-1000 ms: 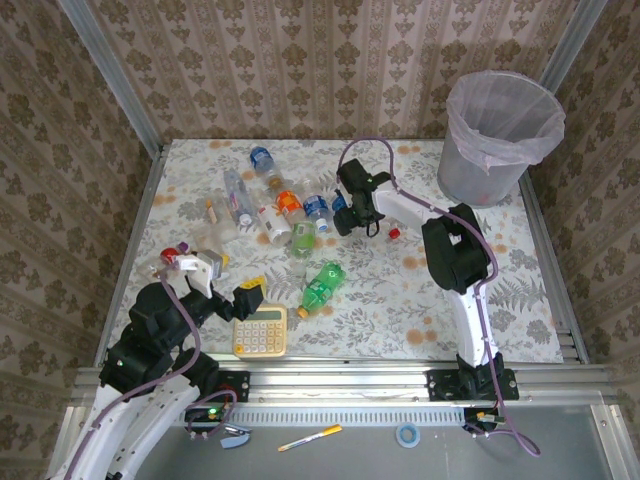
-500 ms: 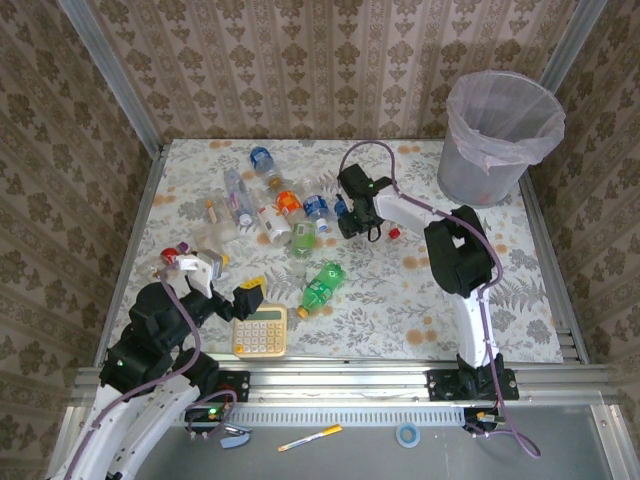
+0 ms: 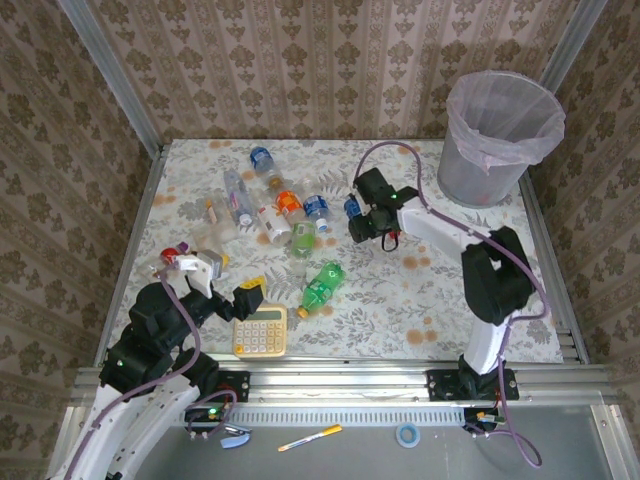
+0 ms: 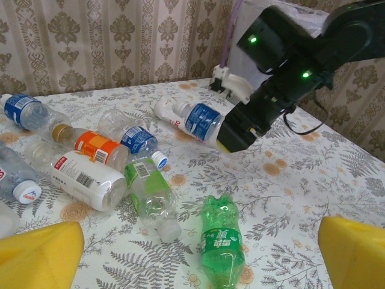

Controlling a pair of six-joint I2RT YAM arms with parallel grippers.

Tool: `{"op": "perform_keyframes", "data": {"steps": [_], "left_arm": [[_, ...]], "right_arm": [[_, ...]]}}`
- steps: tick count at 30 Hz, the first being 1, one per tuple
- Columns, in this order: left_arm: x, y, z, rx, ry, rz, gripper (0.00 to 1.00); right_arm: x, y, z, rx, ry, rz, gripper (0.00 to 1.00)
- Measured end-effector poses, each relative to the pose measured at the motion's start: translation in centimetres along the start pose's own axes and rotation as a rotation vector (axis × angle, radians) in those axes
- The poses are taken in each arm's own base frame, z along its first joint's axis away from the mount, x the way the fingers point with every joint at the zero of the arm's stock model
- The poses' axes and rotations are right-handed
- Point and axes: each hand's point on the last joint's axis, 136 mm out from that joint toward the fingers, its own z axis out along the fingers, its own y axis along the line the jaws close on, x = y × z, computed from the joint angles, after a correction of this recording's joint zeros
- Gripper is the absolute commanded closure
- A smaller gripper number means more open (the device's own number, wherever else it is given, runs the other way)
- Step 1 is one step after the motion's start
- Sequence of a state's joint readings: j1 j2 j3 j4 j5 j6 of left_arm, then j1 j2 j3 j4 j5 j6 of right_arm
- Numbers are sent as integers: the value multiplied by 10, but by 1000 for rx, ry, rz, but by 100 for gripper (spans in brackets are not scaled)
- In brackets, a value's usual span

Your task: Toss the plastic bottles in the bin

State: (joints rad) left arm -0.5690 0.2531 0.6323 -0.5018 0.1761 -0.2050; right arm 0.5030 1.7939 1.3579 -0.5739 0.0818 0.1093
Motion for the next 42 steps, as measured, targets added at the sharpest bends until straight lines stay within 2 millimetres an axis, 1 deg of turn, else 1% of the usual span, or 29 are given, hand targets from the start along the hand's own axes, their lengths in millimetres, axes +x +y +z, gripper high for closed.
{"op": "perform_keyframes", "data": {"steps": [5,8,12,15,19,25,30,34,36,42], "left_arm": [[0,0,-1,1,-3,0,0],[-2,-1,-3,3,-16,3,0],[-4,-2,-6,6,-33,6,0],[-3,-2,-7,7,-40,7,0],[-4,-2,-11,10,-66,12,0],[-16,-7,-25,23,-166,38,0],[-22,-5,-33,11,-222,55,0],[-25,-5,-35,3,-237,57,0],[-26,-4,-35,1,-242,57,0],[-25,-3,-34,-6,-241,59,0]], "right_arm": [[-2,-2,-42,-19,-114,25,57],[-3,-4,-73,-32,-206,36,57],[-4,-9,-123,-41,-348,47,57],[-7,-15,-162,-35,-453,56,57],[-8,-21,-203,-26,-566,53,56],[0,-34,-246,17,-687,50,55],[3,-49,-271,89,-755,46,55],[2,-63,-293,160,-814,51,55],[1,-70,-308,194,-859,58,55],[-6,-82,-365,252,-1042,82,58]]}}
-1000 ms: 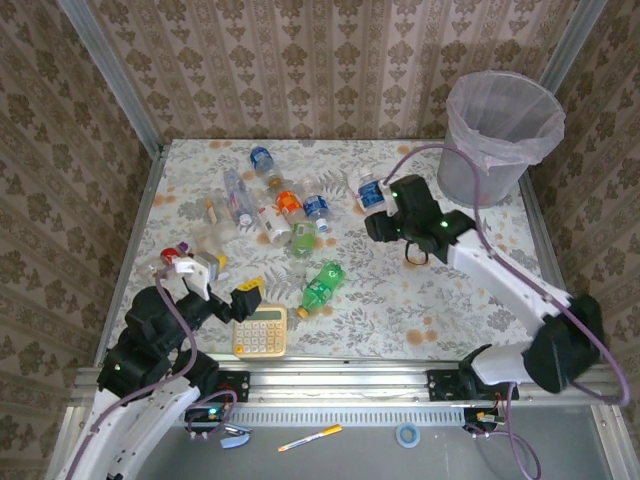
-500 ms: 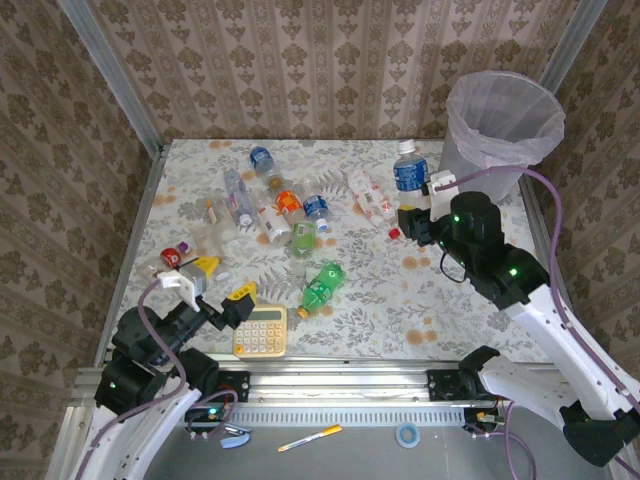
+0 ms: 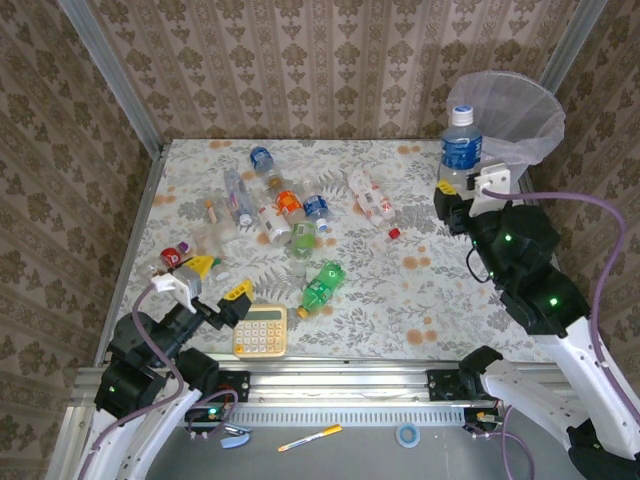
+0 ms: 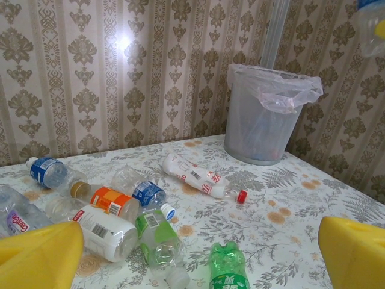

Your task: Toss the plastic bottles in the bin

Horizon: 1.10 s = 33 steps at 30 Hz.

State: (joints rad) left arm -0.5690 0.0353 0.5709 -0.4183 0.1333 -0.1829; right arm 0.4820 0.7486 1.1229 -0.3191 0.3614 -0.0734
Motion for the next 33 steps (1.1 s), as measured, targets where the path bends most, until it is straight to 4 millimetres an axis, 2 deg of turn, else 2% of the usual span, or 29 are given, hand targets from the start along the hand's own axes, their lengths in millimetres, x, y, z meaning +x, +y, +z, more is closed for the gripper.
{"op": "perform_keyframes", "data": {"steps": [7,22,28,33], "left_arm": [[0,1,0,-4,0,1,0],[0,2,0,-11,-1,3,0],[0,2,0,-14,-2,3,0],[0,3,0,-18,-2,4,0]], "right_arm": [[-52,-10,-15,23,-182,-15,59],[-120,-19,-23,97,-405,-153,61],[-132,-22,-17,127,-436,-182,61],[-131,-29,-5,160,-422,-198,61]]}}
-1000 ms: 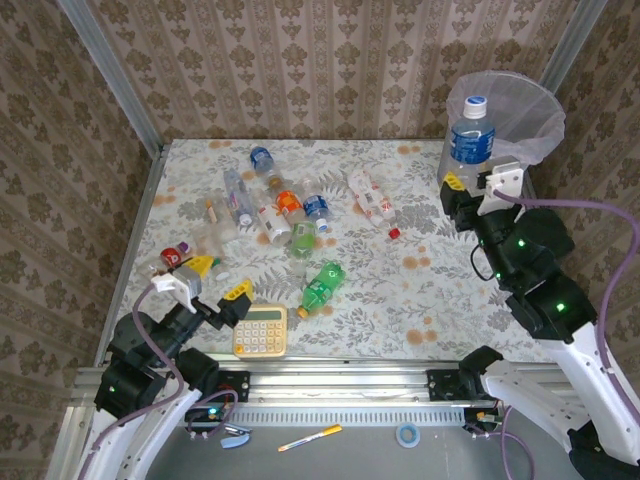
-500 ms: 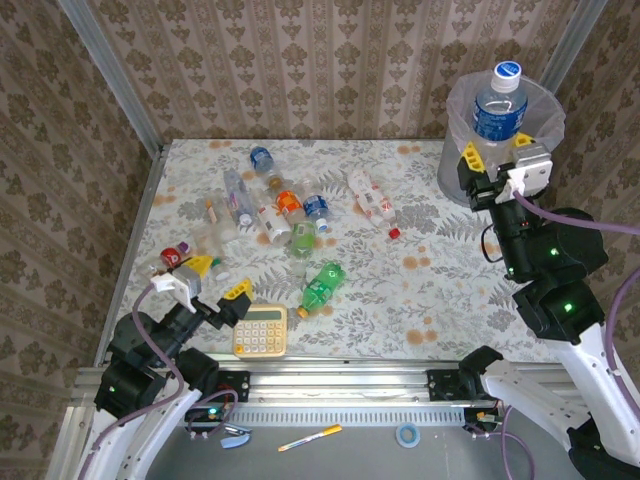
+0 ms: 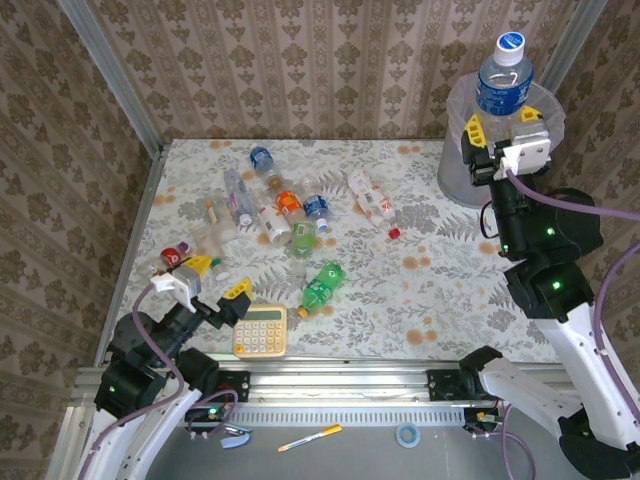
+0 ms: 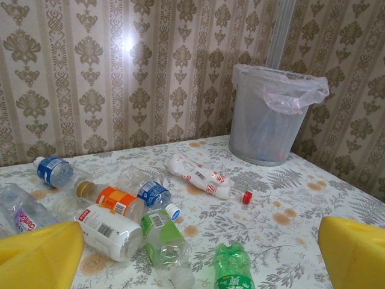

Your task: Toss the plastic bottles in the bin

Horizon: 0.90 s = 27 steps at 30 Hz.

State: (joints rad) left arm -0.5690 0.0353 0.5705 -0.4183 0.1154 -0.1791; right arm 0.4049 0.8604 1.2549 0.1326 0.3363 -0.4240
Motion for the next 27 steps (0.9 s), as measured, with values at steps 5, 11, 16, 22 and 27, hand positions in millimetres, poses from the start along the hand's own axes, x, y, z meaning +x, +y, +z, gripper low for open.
{"op": "perform_keyframes", "data": {"steps": [5,11,16,22,27], "left_arm": [[0,0,0,0,0,0,0],[0,0,0,-1,1,0,0],[1,1,1,-7,5,-1,0],[7,3,6,-14,37,-4,0],[10,4,8,-15,52,-6,0]], "right_arm": [[12,-14,16,57,41,-7,61],[42,-47,49,147,184,4,56],[101,-91,112,228,430,109,29],[246,-89,150,252,858,247,6],[299,-68,112,236,1061,303,0]]}}
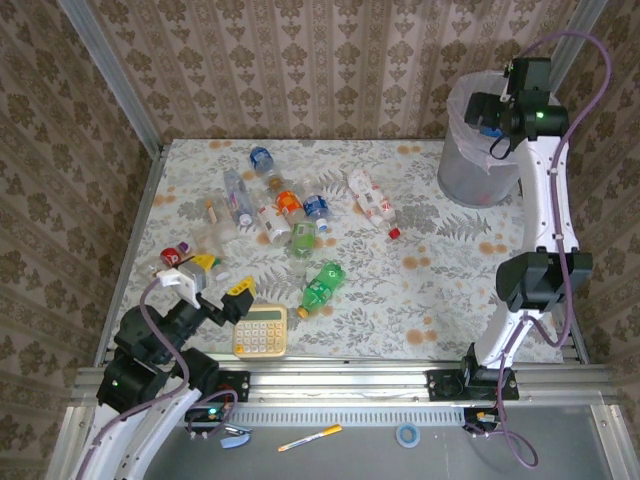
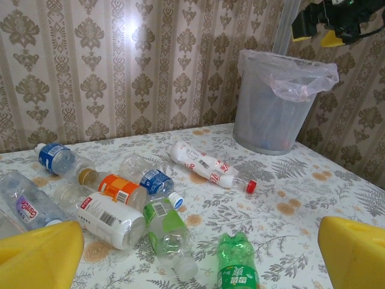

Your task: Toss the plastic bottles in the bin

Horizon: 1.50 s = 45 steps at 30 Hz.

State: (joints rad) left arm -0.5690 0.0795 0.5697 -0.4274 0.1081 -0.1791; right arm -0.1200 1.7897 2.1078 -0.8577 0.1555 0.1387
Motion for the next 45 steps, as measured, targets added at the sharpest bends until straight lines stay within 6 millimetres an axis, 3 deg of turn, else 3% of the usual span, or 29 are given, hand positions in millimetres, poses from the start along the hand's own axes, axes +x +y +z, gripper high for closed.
{"op": "perform_keyframes", "data": {"steps": [3,9,12,14,22,31,37,42,45], "left_arm": [[1,0,0,-1,3,0,0],[1,0,0,-1,4,0,0],[1,0,0,-1,4,-1,0],[1,0,0,-1,4,-1,0],[1,0,0,-1,4,-1,0],[1,0,0,-1,4,-1,0],[2,1,1,-5,10,-2,0],[2,2,1,-10,12,-2,0],[3,2,1,-11,12,-2,0]], "right_arm": [[3,1,-32,-38,-25,21,0],[-35,5,-133,-162,-241,58,0],[-41,11,-160,-224,-290,70,0],[-37,16,-165,-260,-284,71,0],[-8,36,-149,-369,-180,67,0],[23,53,-178,-496,-157,47,0],[50,72,-184,-596,-104,32,0],[97,107,-179,-707,14,15,0],[143,137,-172,-779,130,5,1]]}}
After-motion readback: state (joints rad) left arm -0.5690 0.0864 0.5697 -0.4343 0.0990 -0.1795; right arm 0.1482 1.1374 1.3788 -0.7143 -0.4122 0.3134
